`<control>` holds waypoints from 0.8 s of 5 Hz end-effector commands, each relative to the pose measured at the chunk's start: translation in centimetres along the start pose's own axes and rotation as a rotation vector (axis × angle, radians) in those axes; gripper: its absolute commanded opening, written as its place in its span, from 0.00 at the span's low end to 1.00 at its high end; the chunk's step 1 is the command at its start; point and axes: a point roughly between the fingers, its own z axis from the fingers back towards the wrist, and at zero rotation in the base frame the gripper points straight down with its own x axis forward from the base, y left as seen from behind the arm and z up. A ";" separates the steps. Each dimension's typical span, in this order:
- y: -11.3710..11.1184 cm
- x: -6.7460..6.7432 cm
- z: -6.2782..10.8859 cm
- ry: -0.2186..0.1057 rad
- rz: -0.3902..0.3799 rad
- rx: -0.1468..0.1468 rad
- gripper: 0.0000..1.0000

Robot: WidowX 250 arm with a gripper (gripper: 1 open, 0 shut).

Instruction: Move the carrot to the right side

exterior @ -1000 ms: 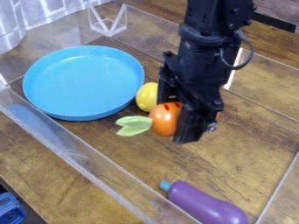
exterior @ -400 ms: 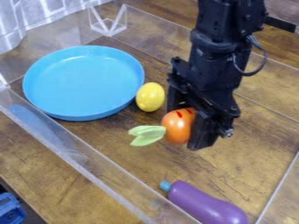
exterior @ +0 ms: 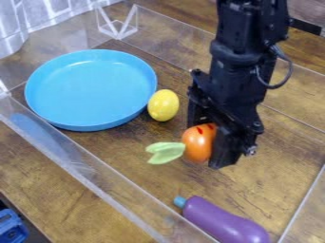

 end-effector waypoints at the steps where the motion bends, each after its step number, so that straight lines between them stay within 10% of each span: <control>1: 1.4 1.0 1.4 -0.069 0.021 0.008 0.00; 4: 2.7 1.9 -0.1 -0.086 0.046 -0.019 0.00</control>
